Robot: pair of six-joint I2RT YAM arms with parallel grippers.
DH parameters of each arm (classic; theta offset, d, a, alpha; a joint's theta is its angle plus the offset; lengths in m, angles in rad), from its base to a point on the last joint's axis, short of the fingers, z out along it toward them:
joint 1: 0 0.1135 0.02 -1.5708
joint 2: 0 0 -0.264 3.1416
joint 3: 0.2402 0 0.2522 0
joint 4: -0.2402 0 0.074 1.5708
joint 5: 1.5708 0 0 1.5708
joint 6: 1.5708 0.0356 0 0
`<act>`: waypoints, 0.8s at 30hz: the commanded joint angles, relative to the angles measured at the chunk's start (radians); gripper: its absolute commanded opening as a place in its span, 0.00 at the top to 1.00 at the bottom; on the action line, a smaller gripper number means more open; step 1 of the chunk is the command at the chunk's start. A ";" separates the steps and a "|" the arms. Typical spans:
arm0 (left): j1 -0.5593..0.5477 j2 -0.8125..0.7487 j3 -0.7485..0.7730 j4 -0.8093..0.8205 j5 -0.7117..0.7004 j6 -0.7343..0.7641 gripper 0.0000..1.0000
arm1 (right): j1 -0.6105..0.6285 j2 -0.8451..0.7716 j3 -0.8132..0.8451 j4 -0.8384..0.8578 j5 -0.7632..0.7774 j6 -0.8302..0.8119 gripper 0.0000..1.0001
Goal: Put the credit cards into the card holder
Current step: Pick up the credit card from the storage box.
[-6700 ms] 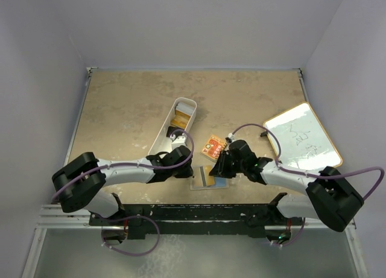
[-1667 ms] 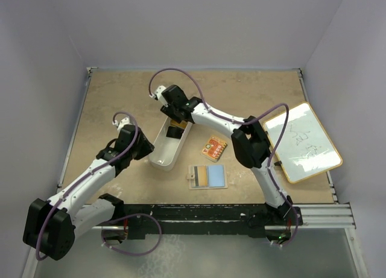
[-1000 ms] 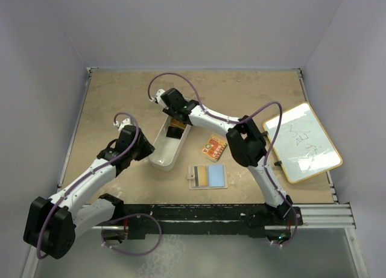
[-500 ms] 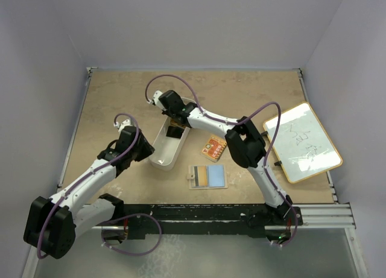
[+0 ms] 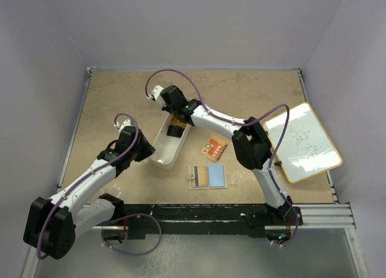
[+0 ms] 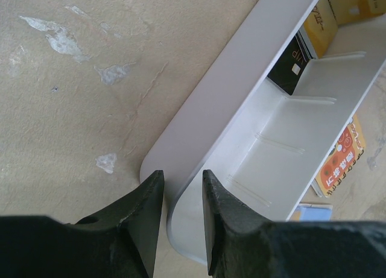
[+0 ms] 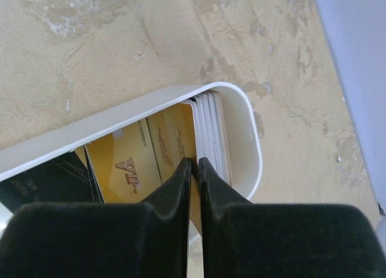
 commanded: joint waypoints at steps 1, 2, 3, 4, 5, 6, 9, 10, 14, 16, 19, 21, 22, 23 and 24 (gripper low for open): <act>0.005 -0.033 0.011 0.010 0.004 -0.011 0.71 | -0.011 -0.105 -0.019 0.018 -0.020 -0.005 0.93; 0.005 -0.042 0.014 0.005 0.002 -0.014 0.71 | -0.010 -0.111 -0.030 0.022 -0.022 0.000 0.94; 0.005 -0.049 0.018 0.002 -0.002 -0.017 0.71 | -0.011 -0.120 -0.039 0.025 -0.022 0.010 0.96; 0.005 -0.053 0.023 -0.004 -0.007 -0.020 0.70 | -0.010 -0.130 -0.048 0.025 -0.031 0.026 0.98; 0.005 -0.054 0.030 -0.010 -0.010 -0.021 0.69 | -0.009 -0.141 -0.056 0.022 -0.043 0.039 1.00; 0.004 -0.053 0.045 -0.018 -0.011 -0.020 0.68 | -0.008 -0.155 -0.066 0.021 -0.057 0.053 1.00; 0.005 -0.052 0.084 -0.045 -0.014 -0.009 0.65 | -0.008 -0.207 -0.100 0.004 -0.121 0.100 1.00; 0.005 -0.056 0.097 -0.054 -0.016 -0.004 0.64 | -0.009 -0.229 -0.113 -0.009 -0.159 0.118 1.00; 0.005 -0.083 0.148 -0.088 -0.030 0.021 0.59 | -0.008 -0.319 -0.163 -0.023 -0.194 0.207 1.00; 0.005 -0.101 0.175 -0.097 -0.017 0.028 0.56 | -0.009 -0.365 -0.186 -0.048 -0.210 0.262 1.00; 0.005 -0.148 0.194 -0.086 0.009 0.017 0.49 | -0.009 -0.461 -0.258 -0.057 -0.276 0.377 1.00; 0.004 -0.178 0.191 -0.060 0.040 0.002 0.47 | -0.009 -0.532 -0.327 -0.039 -0.326 0.463 1.00; 0.005 -0.190 0.189 -0.044 0.058 -0.008 0.46 | -0.009 -0.566 -0.363 -0.028 -0.329 0.490 1.00; 0.005 -0.202 0.187 -0.025 0.078 -0.014 0.45 | -0.008 -0.602 -0.402 -0.010 -0.330 0.525 1.00; 0.005 -0.212 0.182 -0.003 0.105 -0.023 0.45 | -0.008 -0.635 -0.444 0.008 -0.340 0.568 1.00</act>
